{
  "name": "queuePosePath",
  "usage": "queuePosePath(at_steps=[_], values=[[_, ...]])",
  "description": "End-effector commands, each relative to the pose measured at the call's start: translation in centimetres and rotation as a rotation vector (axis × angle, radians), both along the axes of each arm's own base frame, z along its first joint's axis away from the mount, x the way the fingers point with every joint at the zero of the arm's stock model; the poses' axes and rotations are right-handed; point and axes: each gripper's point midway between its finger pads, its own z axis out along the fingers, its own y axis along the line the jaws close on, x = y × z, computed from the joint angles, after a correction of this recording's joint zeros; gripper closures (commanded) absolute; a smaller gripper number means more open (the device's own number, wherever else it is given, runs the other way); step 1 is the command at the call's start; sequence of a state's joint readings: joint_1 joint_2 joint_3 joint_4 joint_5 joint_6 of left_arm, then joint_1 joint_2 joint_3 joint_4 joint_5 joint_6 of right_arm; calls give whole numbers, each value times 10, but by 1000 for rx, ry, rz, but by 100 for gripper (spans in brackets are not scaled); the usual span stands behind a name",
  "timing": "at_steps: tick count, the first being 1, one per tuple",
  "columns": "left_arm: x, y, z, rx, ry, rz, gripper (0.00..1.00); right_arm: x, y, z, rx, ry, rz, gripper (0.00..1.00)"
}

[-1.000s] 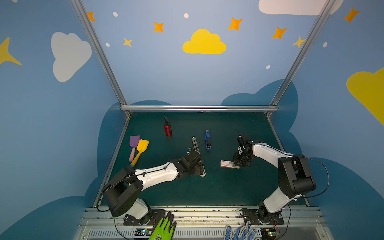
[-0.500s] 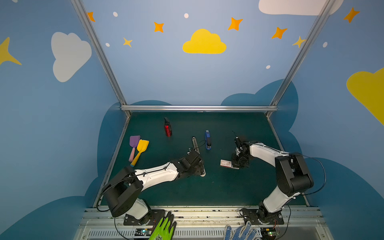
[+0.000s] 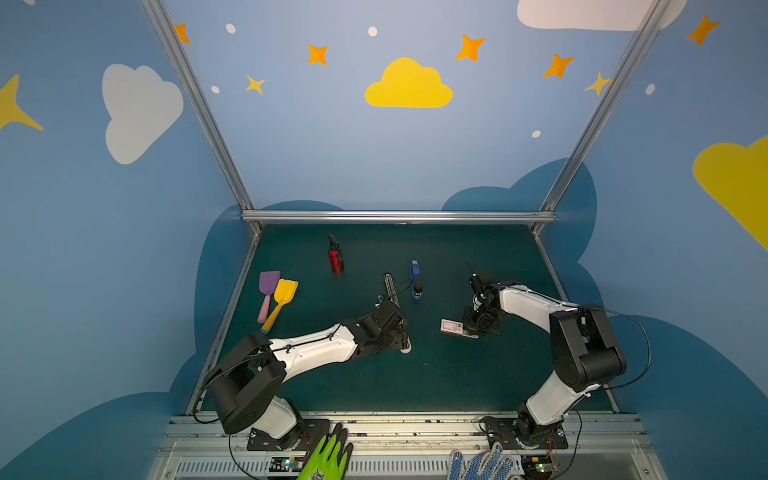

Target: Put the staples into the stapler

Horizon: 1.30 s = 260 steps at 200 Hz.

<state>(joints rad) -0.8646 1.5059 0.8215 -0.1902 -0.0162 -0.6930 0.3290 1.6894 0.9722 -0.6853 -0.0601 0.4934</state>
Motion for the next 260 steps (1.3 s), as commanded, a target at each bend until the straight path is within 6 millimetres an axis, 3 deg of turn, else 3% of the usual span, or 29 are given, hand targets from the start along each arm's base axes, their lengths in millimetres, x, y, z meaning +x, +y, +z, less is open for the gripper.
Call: queuePosePath(at_steps=[1,42,104,120,144,167,206,233,260], values=[[4,-1,4,-1,-9,9,29,-2,-3,-4,-27,23,1,100],[6,0,13,-8,-31,18,28,2,-5,17,-27,-33,8,100],[16,7,46,-74,-95,57,27,7,2,57,42,-153,65,100],[18,7,56,-131,-91,52,27,9,17,75,135,-219,118,100],[23,3,79,-302,-75,23,28,8,60,121,391,-356,262,100],[27,1,113,-502,-77,-21,36,0,97,170,634,-466,390,100],[25,5,176,-772,-144,-125,44,-19,133,237,949,-575,544,100],[14,0,209,-877,-178,-234,48,-33,152,265,1099,-580,633,100],[3,-5,238,-986,-230,-329,52,-50,170,277,1203,-531,721,100]])
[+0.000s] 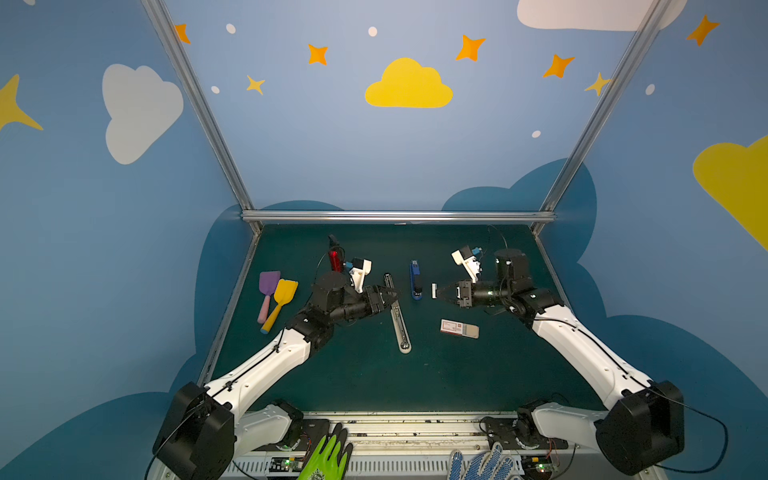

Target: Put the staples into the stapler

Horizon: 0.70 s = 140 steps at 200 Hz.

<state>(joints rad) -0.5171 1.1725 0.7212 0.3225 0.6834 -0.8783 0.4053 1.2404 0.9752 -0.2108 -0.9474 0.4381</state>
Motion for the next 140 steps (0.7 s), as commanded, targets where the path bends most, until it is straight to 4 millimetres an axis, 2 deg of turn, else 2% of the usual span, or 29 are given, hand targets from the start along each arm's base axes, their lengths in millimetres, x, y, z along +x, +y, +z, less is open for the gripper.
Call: queuePosePath(at_steps=[1,47,77,108,140], values=[[-21,-8,47,-154,-122,-133,52,-24,20,26,126,-14,176,100],[-36,-8,71,-246,-209,-199,54,-44,36,35,187,5,319,100],[-42,-9,73,-256,-220,-225,55,-51,38,44,217,-3,363,100],[-43,-11,77,-271,-221,-244,52,-54,39,43,228,17,396,100],[-46,-20,76,-265,-219,-269,55,-60,42,44,233,21,423,100]])
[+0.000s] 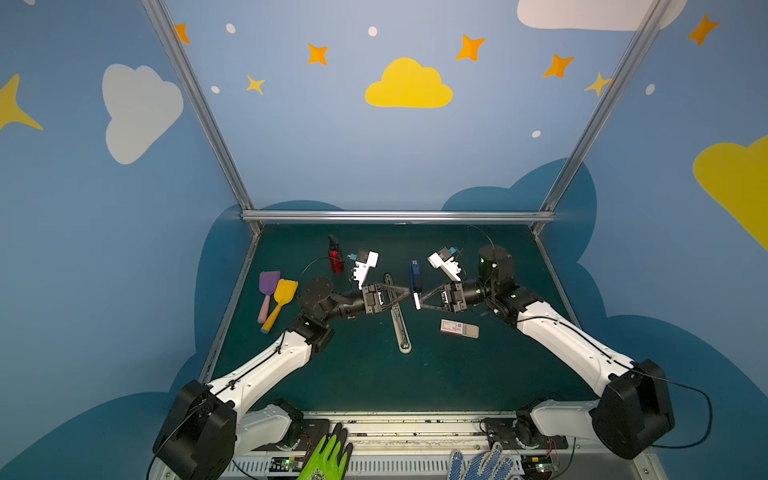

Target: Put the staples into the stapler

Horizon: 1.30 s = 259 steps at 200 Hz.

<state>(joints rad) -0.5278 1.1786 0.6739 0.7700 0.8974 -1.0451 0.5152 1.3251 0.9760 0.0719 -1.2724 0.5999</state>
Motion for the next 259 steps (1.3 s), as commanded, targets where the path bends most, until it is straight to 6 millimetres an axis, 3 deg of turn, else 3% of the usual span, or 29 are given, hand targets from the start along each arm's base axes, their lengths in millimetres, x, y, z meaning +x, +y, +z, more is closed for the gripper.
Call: queuePosePath(at_steps=[1,30,199,259], values=[[-8,-6,10,-16,-43,-45,55,-8,2,11,33,-26,49,100],[-10,-14,7,-4,-40,-63,59,-5,4,8,30,-15,46,100],[-13,-11,8,2,-60,-40,82,2,7,-3,12,35,33,100],[-11,-10,7,11,-56,-22,86,3,6,-3,7,37,21,100]])
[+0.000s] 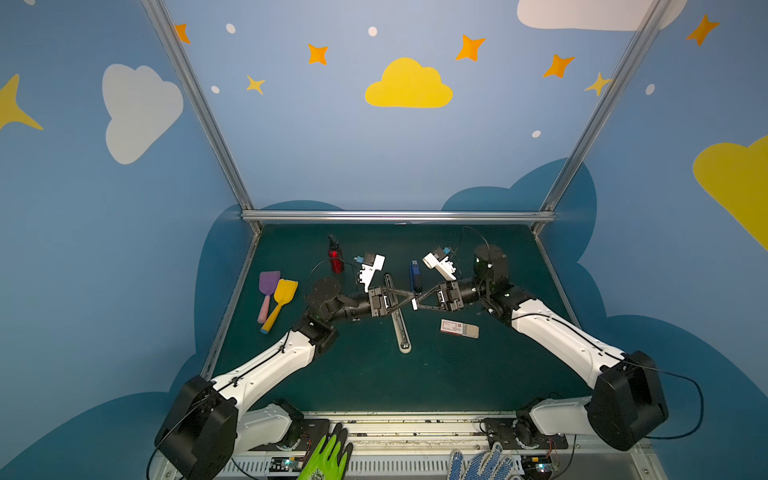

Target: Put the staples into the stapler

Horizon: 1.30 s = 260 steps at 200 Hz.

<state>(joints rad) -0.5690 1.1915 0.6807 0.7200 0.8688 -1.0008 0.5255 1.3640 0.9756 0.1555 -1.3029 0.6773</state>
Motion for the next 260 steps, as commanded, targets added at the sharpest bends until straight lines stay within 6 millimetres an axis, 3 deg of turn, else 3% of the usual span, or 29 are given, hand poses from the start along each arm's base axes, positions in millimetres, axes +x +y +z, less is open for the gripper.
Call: queuePosePath(at_steps=[1,92,118,135,156,192,223,260], values=[[-8,1,17,-22,-62,-15,86,2,1,-3,-2,-4,-13,100],[-4,2,11,5,-47,12,89,15,-16,-5,-24,3,-102,77],[1,6,2,46,-32,45,88,30,-28,-20,-89,30,-202,74],[6,11,-11,108,-13,87,86,45,-36,-53,-245,81,-306,73],[8,19,-29,194,4,135,85,57,-45,-116,-516,118,-410,73],[11,37,-58,291,62,199,85,53,-39,-199,-826,125,-433,74],[14,52,-73,338,91,261,85,56,-37,-240,-956,143,-456,74],[18,60,-82,359,118,292,84,47,-20,-268,-1026,152,-395,74]])
